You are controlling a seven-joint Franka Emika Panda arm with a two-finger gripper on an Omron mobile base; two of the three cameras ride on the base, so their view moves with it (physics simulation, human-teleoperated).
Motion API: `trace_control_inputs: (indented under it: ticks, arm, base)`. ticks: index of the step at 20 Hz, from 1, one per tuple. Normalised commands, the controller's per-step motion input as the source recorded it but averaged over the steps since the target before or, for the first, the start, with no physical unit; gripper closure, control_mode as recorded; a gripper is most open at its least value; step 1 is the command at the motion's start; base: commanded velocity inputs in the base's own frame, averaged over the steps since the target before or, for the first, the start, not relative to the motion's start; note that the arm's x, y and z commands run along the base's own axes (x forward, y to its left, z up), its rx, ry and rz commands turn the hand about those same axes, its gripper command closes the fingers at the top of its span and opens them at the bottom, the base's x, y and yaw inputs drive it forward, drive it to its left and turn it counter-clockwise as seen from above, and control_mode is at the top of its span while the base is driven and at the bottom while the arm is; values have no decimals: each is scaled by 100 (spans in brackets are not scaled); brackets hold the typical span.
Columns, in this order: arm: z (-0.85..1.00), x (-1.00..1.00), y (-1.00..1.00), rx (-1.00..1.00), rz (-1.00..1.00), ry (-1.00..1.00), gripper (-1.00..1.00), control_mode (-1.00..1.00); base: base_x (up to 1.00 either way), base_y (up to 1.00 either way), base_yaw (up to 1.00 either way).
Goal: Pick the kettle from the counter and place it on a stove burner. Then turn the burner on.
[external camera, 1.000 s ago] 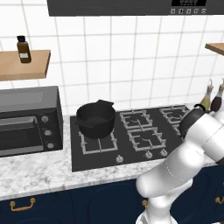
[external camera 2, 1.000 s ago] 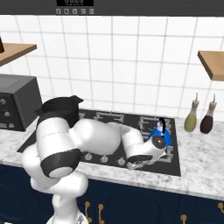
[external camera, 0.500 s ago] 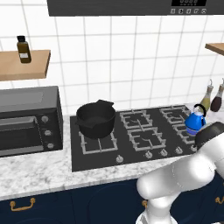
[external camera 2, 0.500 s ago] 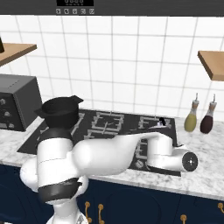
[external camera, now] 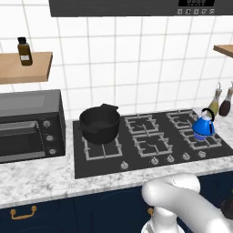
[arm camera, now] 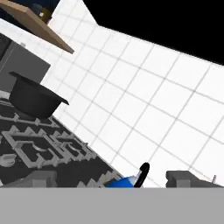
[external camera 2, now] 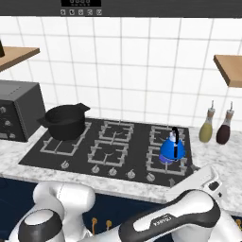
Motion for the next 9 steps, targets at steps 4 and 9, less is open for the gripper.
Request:
trace_control_inputs:
  ticks: [4, 9]
  arm:
    - [0, 0, 0, 0, 0, 0, -100, -100]
    - [-4, -8, 25, -6, 4, 0, -100, -100]
  base:
    - [0, 0, 0]
    - [0, 0, 0]
